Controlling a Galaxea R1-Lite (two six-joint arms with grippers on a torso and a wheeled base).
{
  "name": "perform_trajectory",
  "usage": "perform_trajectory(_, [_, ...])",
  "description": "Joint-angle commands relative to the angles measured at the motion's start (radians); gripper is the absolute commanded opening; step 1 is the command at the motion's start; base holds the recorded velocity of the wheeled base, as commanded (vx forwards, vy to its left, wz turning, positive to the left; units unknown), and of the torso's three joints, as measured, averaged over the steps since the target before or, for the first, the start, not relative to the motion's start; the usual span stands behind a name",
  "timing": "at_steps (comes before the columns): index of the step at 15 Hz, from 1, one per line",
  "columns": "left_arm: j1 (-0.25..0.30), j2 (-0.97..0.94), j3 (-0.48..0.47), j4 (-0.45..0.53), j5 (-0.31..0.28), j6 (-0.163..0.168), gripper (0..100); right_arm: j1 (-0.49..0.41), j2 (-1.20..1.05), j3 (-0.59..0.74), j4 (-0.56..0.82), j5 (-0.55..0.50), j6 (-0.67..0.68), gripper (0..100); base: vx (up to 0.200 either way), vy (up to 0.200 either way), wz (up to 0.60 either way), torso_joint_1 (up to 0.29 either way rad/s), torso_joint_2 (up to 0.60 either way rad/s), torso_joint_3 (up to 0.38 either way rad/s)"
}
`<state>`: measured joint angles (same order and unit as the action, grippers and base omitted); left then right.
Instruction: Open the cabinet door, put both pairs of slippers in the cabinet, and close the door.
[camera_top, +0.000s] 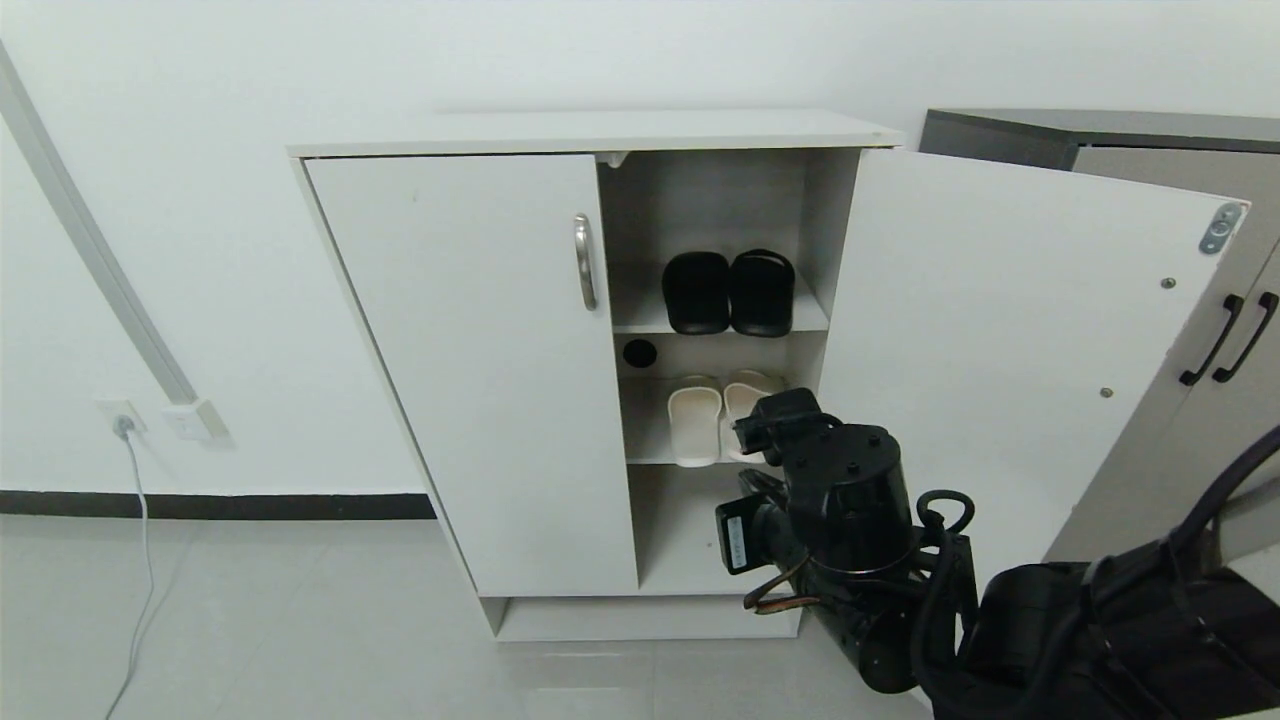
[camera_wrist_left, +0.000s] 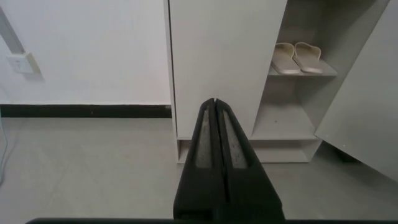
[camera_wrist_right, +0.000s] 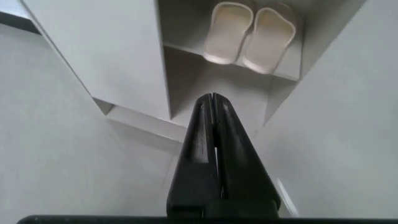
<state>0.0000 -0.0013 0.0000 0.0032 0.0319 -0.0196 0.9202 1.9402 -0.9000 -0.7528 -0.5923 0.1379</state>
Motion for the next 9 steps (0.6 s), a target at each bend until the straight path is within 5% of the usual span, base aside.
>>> perform_trajectory(1, [0.000, 0.001, 0.000, 0.000, 0.000, 0.000, 0, 0.002, -0.003, 0.009, -0.002, 0.000, 0.000, 0, 0.000, 0.000, 0.00, 0.000, 0.00, 0.000])
perform_trajectory(9, [0.000, 0.001, 0.000, 0.000, 0.000, 0.000, 0, 0.002, 0.002, 0.012, -0.030, 0.000, -0.014, 0, 0.000, 0.000, 0.00, 0.000, 0.00, 0.000])
